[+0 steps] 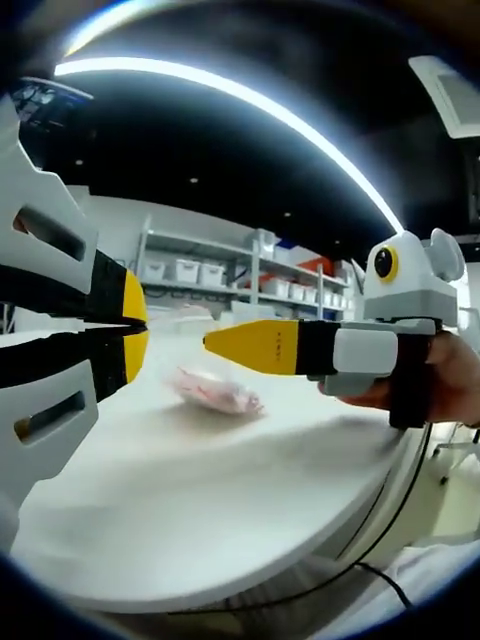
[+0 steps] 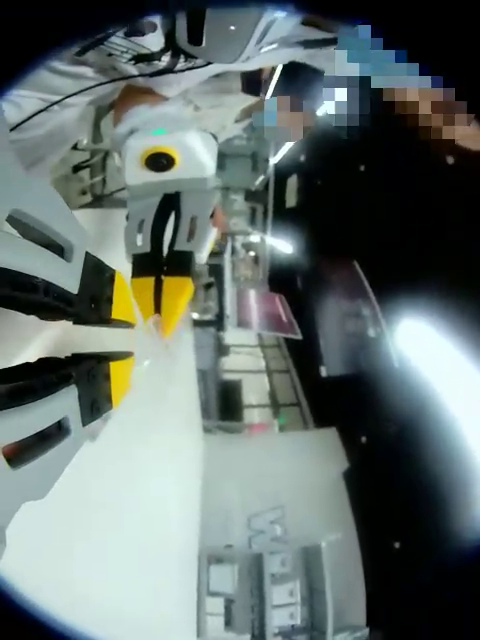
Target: Open the resealable bag by pulling the two sides of the seal apart until the entire bag opening is separated and visibly accessible.
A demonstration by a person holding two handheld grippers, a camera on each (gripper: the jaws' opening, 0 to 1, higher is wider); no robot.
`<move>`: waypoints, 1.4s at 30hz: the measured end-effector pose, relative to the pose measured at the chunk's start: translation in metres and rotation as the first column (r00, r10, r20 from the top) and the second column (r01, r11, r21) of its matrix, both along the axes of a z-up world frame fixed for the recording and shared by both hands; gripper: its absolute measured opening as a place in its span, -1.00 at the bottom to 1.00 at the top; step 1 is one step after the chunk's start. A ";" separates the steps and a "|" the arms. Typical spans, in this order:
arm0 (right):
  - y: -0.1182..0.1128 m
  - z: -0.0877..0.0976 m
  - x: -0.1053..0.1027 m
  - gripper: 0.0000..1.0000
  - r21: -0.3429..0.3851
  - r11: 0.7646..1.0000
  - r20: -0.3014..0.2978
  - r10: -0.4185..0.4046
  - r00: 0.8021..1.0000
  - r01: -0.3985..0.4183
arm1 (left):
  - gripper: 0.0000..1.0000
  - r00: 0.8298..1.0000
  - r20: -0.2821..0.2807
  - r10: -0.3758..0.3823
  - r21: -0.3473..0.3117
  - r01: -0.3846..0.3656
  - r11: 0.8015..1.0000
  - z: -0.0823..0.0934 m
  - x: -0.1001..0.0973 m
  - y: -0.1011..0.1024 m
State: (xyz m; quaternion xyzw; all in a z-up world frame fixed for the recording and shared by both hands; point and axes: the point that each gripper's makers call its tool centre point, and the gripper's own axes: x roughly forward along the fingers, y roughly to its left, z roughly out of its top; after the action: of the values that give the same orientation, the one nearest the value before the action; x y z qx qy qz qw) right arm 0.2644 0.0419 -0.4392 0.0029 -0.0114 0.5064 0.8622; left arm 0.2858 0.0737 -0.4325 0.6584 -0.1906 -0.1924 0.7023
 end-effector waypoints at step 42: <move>0.019 -0.019 -0.017 -0.81 -0.339 0.939 0.115 0.103 0.988 -0.058 | -0.99 0.996 -0.028 0.080 -0.025 -0.081 0.996 0.008 -0.004 0.036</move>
State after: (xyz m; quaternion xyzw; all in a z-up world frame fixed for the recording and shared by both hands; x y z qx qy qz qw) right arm 0.2470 0.0613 -0.4584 -0.1762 0.0185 0.5350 0.8261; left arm 0.2813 0.1100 -0.4242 0.6537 -0.1570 -0.1703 0.7205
